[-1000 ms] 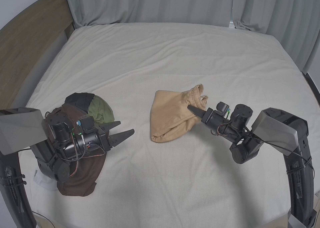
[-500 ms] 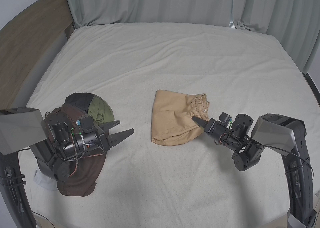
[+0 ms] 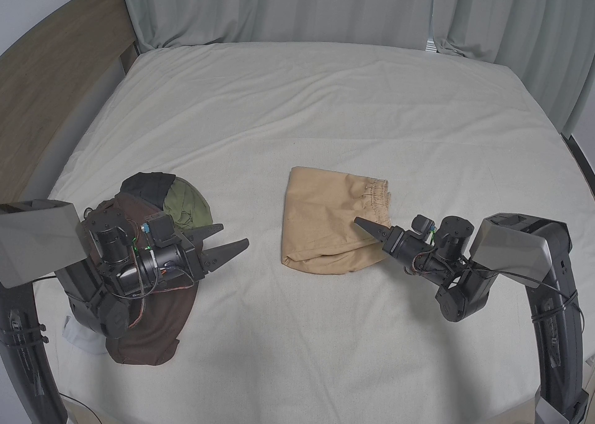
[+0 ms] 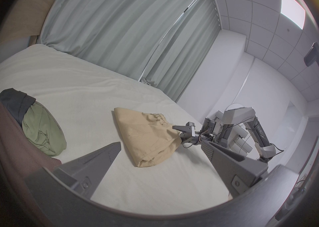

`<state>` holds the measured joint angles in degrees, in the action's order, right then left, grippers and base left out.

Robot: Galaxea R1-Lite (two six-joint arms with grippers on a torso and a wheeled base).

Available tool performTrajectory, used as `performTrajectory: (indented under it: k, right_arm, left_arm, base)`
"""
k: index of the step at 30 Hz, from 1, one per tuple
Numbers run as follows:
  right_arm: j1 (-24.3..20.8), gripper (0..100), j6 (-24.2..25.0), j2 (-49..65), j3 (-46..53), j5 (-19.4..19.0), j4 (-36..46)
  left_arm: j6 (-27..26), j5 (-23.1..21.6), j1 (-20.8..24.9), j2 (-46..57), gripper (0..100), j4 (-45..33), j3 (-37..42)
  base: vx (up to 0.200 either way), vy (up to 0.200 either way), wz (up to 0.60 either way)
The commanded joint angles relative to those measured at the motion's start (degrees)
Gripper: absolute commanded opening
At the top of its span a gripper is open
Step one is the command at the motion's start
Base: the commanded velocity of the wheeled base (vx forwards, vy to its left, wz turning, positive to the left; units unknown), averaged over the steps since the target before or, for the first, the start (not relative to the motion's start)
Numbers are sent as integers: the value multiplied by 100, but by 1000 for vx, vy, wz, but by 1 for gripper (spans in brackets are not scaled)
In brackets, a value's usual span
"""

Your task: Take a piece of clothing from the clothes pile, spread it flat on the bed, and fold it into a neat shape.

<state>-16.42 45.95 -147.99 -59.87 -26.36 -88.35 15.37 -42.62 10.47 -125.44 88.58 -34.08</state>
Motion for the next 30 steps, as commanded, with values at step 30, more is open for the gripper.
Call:
performTrajectory:
  k: [30]
  right_arm:
    - [-872, 100, -174, 1844, 1531, -124, 28]
  left_arm:
    - [1, -1, 8, 11, 100, 2, -2]
  base:
    - [0, 0, 0]
